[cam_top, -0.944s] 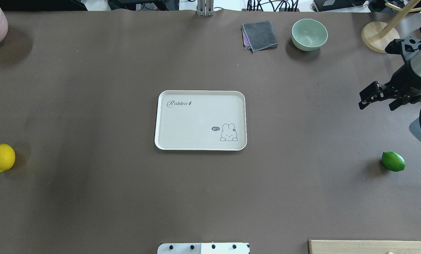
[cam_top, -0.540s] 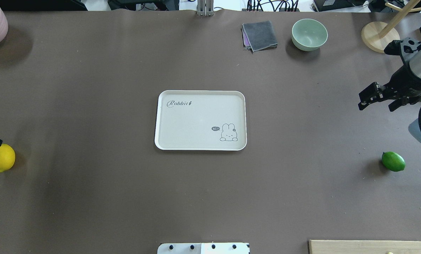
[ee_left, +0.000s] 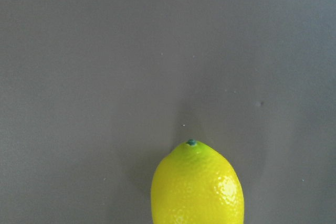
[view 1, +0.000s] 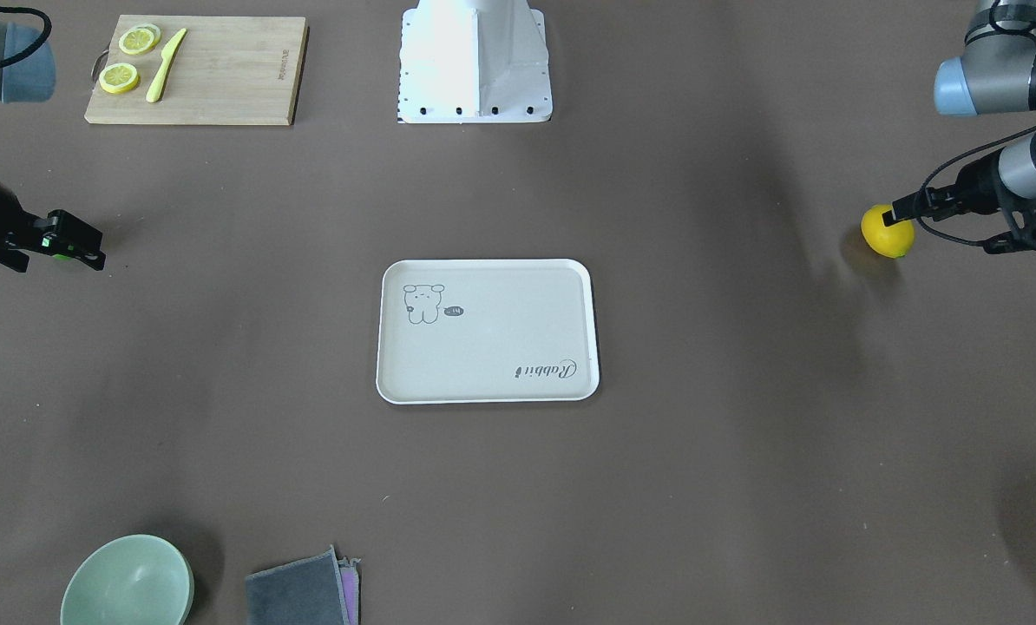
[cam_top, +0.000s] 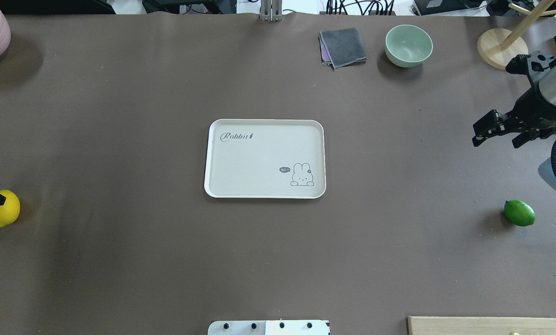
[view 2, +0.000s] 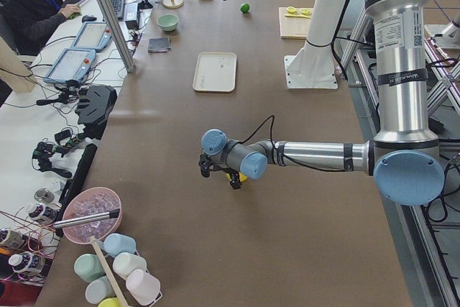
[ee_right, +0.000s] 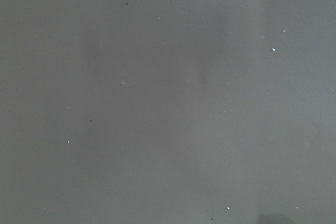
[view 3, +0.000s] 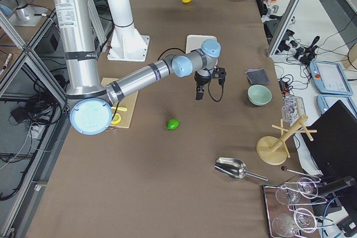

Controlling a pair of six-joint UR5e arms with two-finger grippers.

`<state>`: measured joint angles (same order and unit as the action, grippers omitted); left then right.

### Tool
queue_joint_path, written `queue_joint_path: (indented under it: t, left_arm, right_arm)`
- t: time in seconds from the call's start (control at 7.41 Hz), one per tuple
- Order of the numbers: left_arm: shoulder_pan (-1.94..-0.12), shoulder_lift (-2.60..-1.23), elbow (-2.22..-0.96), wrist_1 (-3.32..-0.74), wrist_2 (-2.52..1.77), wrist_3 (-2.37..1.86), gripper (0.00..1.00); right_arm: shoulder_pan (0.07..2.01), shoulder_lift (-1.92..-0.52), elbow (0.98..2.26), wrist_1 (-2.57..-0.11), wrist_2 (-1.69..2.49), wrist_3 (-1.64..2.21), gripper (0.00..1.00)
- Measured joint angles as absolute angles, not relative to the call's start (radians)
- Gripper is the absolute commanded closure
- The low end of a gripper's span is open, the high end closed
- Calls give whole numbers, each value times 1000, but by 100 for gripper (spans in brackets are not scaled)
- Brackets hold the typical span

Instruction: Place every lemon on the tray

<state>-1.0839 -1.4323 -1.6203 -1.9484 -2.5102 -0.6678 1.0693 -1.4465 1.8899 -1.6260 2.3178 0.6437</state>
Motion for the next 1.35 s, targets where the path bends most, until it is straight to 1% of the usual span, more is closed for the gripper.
queue_joint_path:
  t: [0.4,0.54,0.67,0.81,0.94,1.21,1.35]
  left_arm:
    - [-1052,-1467,-1588,-1950,-2515,-681,2]
    - [-1039,-1482,-1579,-1950,-2516,-695,4]
    - [-1025,-1491,-1568,-1955,-2513,-701,48]
    - [-1014,-1499,-1546,-1975,-2511,-703,96]
    - [-1008,-1502,-1526,-2000,-2510,-706,100]
    - [-1006,-1509,-1537,-2022,-2517,-737,100]
    - [-1006,-1536,-1559,-2018,-2538,-799,100]
  right_arm:
    - [1069,-1447,1890,-1626,2318,649,0]
    - [1068,-1447,1889,-1626,2318,649,0]
    - [1066,-1447,1889,-1626,2318,649,0]
    - [1065,-1447,1889,-1627,2317,649,0]
    - [1063,-1448,1888,-1627,2317,649,0]
    - [1061,-1447,1888,-1627,2316,649,0]
    - [1060,-1447,1887,-1627,2316,649,0]
